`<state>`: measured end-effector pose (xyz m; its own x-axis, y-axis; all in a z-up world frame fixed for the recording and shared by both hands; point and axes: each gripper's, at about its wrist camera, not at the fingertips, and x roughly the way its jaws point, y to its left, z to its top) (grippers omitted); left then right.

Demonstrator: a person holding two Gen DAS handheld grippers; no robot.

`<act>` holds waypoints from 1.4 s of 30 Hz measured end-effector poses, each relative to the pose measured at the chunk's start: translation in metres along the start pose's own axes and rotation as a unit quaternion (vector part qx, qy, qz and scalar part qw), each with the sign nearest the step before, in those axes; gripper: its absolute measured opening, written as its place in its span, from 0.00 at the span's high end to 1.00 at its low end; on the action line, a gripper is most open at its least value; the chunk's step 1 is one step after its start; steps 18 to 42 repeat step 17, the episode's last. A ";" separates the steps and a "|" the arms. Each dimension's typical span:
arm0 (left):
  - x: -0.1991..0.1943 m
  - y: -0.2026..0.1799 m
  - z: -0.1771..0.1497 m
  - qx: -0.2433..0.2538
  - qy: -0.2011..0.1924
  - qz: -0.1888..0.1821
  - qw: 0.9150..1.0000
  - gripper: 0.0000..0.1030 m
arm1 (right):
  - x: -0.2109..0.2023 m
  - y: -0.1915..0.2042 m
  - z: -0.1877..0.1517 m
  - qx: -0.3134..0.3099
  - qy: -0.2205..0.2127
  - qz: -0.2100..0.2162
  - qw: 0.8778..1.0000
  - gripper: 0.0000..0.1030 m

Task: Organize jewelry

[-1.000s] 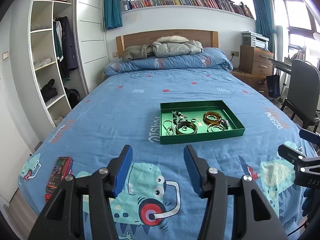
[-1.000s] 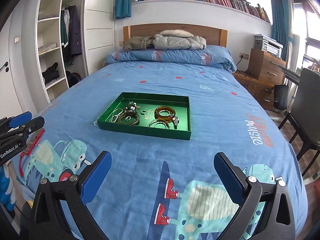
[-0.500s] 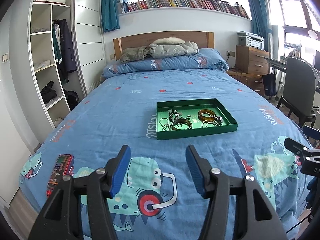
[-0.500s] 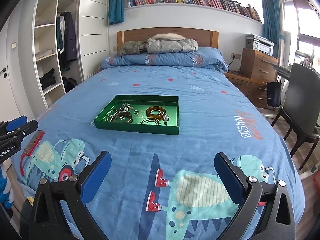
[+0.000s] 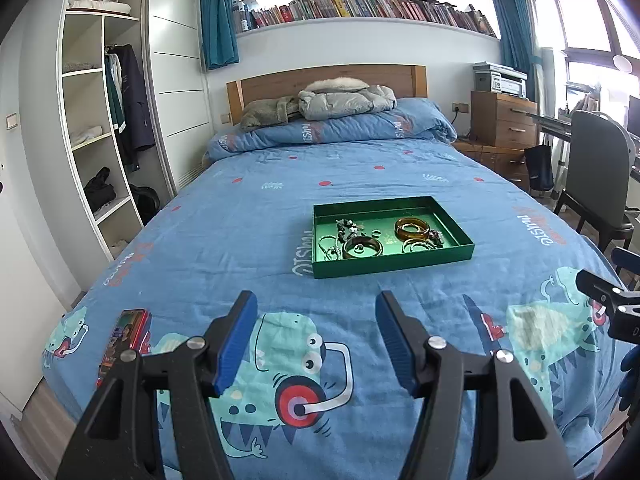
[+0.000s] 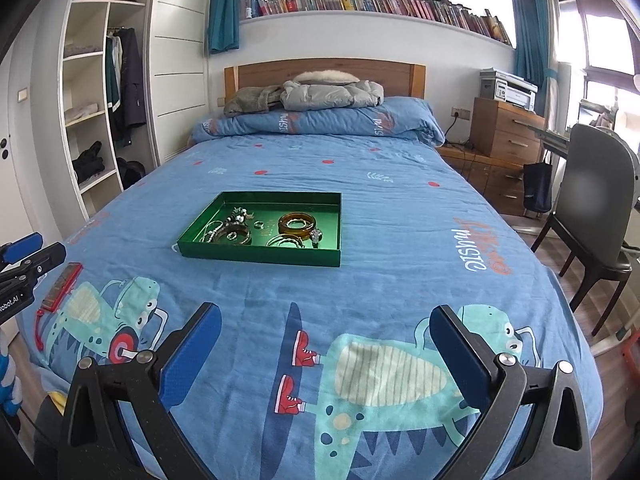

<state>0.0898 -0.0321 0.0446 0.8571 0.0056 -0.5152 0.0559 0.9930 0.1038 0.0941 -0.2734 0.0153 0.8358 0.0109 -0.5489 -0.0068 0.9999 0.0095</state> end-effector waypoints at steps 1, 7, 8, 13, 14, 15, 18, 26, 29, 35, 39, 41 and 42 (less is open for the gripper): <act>0.000 0.000 -0.001 0.000 0.000 0.000 1.000 0.42 | 0.000 0.000 -0.001 0.000 0.000 0.000 1.000 0.01; 0.001 0.002 -0.001 -0.003 -0.001 0.001 1.000 0.42 | 0.001 -0.004 -0.002 0.000 -0.003 0.001 1.000 0.01; 0.001 0.002 -0.001 -0.003 -0.002 0.001 1.000 0.42 | 0.001 -0.004 -0.002 0.001 -0.004 0.001 1.000 0.01; 0.001 -0.001 -0.001 -0.004 -0.005 0.000 1.000 0.42 | 0.001 -0.008 -0.001 0.001 -0.007 0.000 1.000 0.01; 0.001 -0.002 -0.001 -0.004 -0.006 0.000 1.000 0.42 | 0.001 -0.008 -0.001 0.000 -0.007 0.000 1.000 0.01; 0.001 -0.002 -0.001 -0.004 -0.006 0.000 1.000 0.42 | 0.002 -0.008 0.000 -0.001 -0.007 0.000 1.000 0.01; 0.001 -0.003 0.000 -0.006 -0.005 -0.004 1.000 0.42 | 0.003 -0.008 0.000 -0.002 -0.008 -0.002 1.000 0.01; 0.001 -0.003 0.000 -0.006 -0.005 -0.004 1.000 0.42 | 0.003 -0.008 0.000 -0.002 -0.008 -0.002 1.000 0.01; 0.001 -0.003 0.000 -0.006 -0.005 -0.004 1.000 0.42 | 0.003 -0.008 0.000 -0.002 -0.008 -0.002 1.000 0.01; 0.001 -0.003 0.000 -0.006 -0.005 -0.004 1.000 0.42 | 0.003 -0.008 0.000 -0.002 -0.008 -0.002 1.000 0.01; 0.001 -0.003 0.000 -0.006 -0.005 -0.004 1.000 0.42 | 0.003 -0.008 0.000 -0.002 -0.008 -0.002 1.000 0.01; 0.001 -0.003 0.000 -0.006 -0.005 -0.004 1.000 0.42 | 0.003 -0.008 0.000 -0.002 -0.008 -0.002 1.000 0.01; 0.001 -0.003 0.000 -0.006 -0.005 -0.004 1.000 0.42 | 0.003 -0.008 0.000 -0.002 -0.008 -0.002 1.000 0.01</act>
